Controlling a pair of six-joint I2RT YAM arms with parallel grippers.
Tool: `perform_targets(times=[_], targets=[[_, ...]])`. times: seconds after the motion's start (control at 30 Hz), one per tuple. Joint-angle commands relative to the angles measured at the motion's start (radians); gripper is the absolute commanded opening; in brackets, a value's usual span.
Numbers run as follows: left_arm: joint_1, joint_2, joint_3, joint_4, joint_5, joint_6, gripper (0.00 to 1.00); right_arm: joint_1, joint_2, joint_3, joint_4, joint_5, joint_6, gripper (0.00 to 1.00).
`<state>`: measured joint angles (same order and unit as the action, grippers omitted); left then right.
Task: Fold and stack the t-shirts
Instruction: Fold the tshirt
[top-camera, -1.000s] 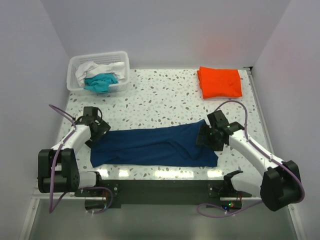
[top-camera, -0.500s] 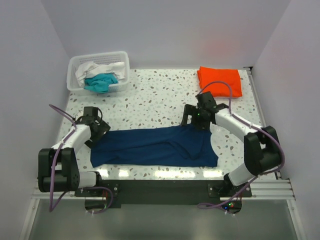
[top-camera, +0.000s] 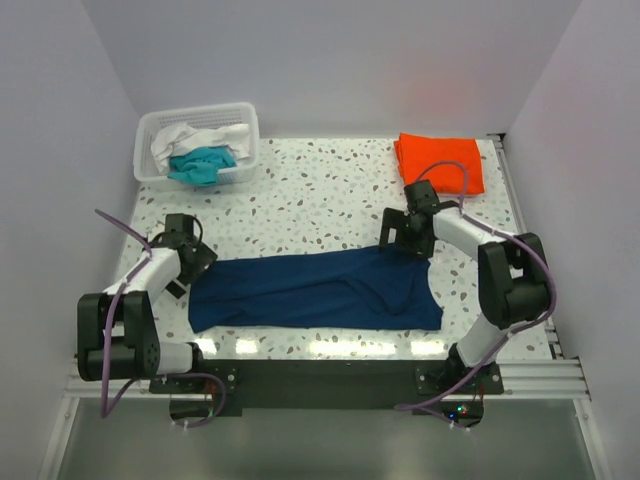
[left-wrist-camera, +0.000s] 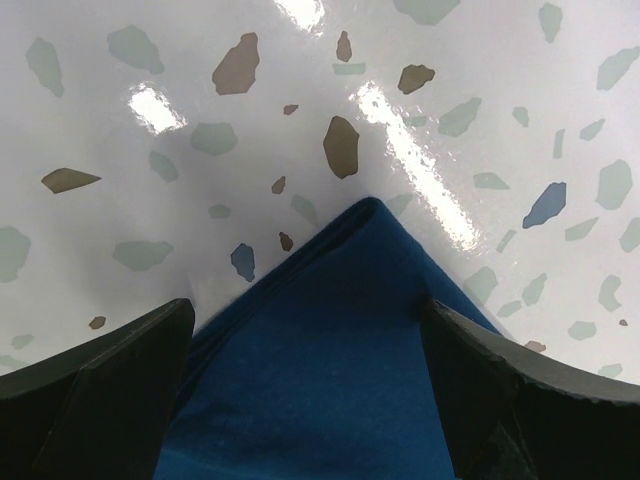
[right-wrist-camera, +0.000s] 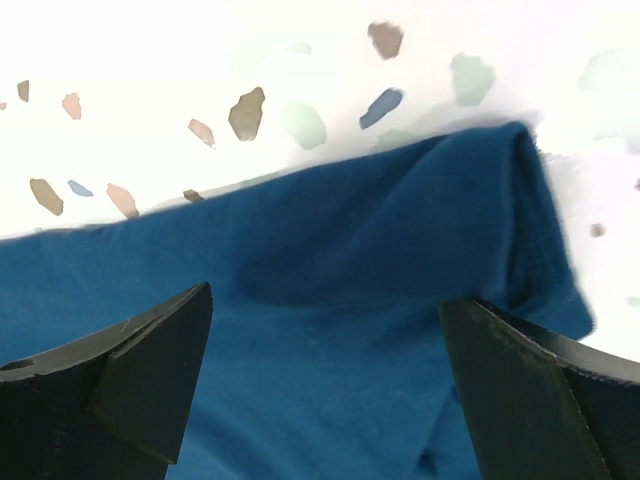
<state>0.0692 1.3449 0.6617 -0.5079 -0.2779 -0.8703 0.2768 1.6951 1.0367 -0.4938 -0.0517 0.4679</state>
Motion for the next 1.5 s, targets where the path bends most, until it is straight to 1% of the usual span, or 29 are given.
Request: perform_targets(times=[0.0, 0.03, 0.07, 0.1, 0.13, 0.17, 0.2, 0.27, 0.3, 0.33, 0.37, 0.4, 0.47, 0.5, 0.57, 0.6, 0.63, 0.67, 0.7, 0.8, 0.83, 0.87, 0.97, 1.17, 1.27, 1.4, 1.47], targets=[[0.009, -0.009, 0.038, -0.02, -0.024, 0.013, 1.0, -0.011, -0.073, 0.06, -0.023, -0.055, -0.101, 0.99], [0.009, -0.024, 0.045, -0.018, -0.011, 0.016, 1.0, -0.01, -0.103, 0.063, -0.025, -0.097, -0.138, 0.99], [0.009, -0.032, 0.068, -0.02, -0.001, 0.017, 1.0, 0.004, -0.171, 0.063, -0.028, -0.143, -0.153, 0.99], [0.009, -0.041, 0.081, -0.021, 0.011, 0.02, 1.0, 0.016, -0.207, 0.063, -0.034, -0.151, -0.172, 0.99], [0.009, -0.059, 0.096, -0.027, 0.013, 0.024, 1.0, 0.034, -0.242, 0.062, -0.058, -0.143, -0.208, 0.99], [0.009, -0.072, 0.128, -0.044, 0.016, 0.025, 1.0, 0.08, -0.279, 0.06, -0.075, -0.128, -0.227, 0.99], [0.007, -0.082, 0.144, -0.056, 0.022, 0.027, 1.0, 0.11, -0.334, 0.057, -0.094, -0.082, -0.238, 0.99], [0.006, -0.124, 0.177, -0.092, 0.023, 0.03, 1.0, 0.178, -0.374, 0.043, -0.158, -0.044, -0.249, 0.99], [0.007, -0.139, 0.182, -0.099, 0.028, 0.031, 1.0, 0.253, -0.397, 0.034, -0.173, -0.013, -0.249, 0.99], [0.006, -0.174, 0.182, -0.104, 0.042, 0.039, 1.0, 0.295, -0.403, 0.025, -0.208, 0.005, -0.244, 0.99], [0.006, -0.191, 0.182, -0.121, 0.051, 0.042, 1.0, 0.38, -0.408, 0.001, -0.219, 0.021, -0.245, 0.99], [0.006, -0.22, 0.181, -0.132, 0.075, 0.048, 1.0, 0.416, -0.41, -0.01, -0.238, 0.035, -0.245, 0.98], [0.006, -0.245, 0.171, -0.162, 0.107, 0.063, 1.0, 0.478, -0.399, -0.047, -0.244, 0.033, -0.236, 0.97], [0.004, -0.271, 0.165, -0.17, 0.14, 0.07, 1.0, 0.49, -0.393, -0.062, -0.236, 0.03, -0.232, 0.95], [0.004, -0.299, 0.144, -0.194, 0.154, 0.085, 1.0, 0.521, -0.359, -0.095, -0.23, 0.026, -0.226, 0.91], [0.004, -0.326, 0.138, -0.202, 0.157, 0.088, 1.0, 0.53, -0.344, -0.102, -0.226, 0.024, -0.232, 0.85], [0.004, -0.34, 0.124, -0.21, 0.157, 0.096, 1.0, 0.535, -0.312, -0.115, -0.226, 0.041, -0.235, 0.82], [0.004, -0.352, 0.118, -0.222, 0.154, 0.099, 1.0, 0.541, -0.298, -0.119, -0.223, 0.049, -0.233, 0.74], [0.003, -0.374, 0.112, -0.225, 0.146, 0.103, 1.0, 0.539, -0.281, -0.124, -0.226, 0.071, -0.223, 0.73], [0.004, -0.398, 0.099, -0.23, 0.131, 0.109, 1.0, 0.539, -0.241, -0.107, -0.22, 0.088, -0.224, 0.6], [0.006, -0.397, 0.104, -0.231, 0.131, 0.117, 1.0, 0.539, -0.236, -0.104, -0.221, 0.095, -0.222, 0.59], [0.004, -0.397, 0.107, -0.239, 0.128, 0.119, 1.0, 0.539, -0.224, -0.098, -0.226, 0.117, -0.219, 0.57], [0.006, -0.386, 0.107, -0.241, 0.123, 0.119, 1.0, 0.539, -0.2, -0.098, -0.232, 0.11, -0.21, 0.52], [0.006, -0.357, 0.107, -0.235, 0.129, 0.125, 1.0, 0.539, -0.152, -0.102, -0.226, 0.115, -0.184, 0.5], [0.006, -0.36, 0.105, -0.233, 0.131, 0.126, 1.0, 0.541, -0.129, -0.089, -0.236, 0.141, -0.178, 0.49], [0.004, -0.368, 0.099, -0.23, 0.128, 0.125, 1.0, 0.539, -0.097, -0.078, -0.255, 0.159, -0.164, 0.36], [0.004, -0.366, 0.101, -0.231, 0.126, 0.125, 1.0, 0.538, -0.1, -0.076, -0.265, 0.191, -0.152, 0.33]])
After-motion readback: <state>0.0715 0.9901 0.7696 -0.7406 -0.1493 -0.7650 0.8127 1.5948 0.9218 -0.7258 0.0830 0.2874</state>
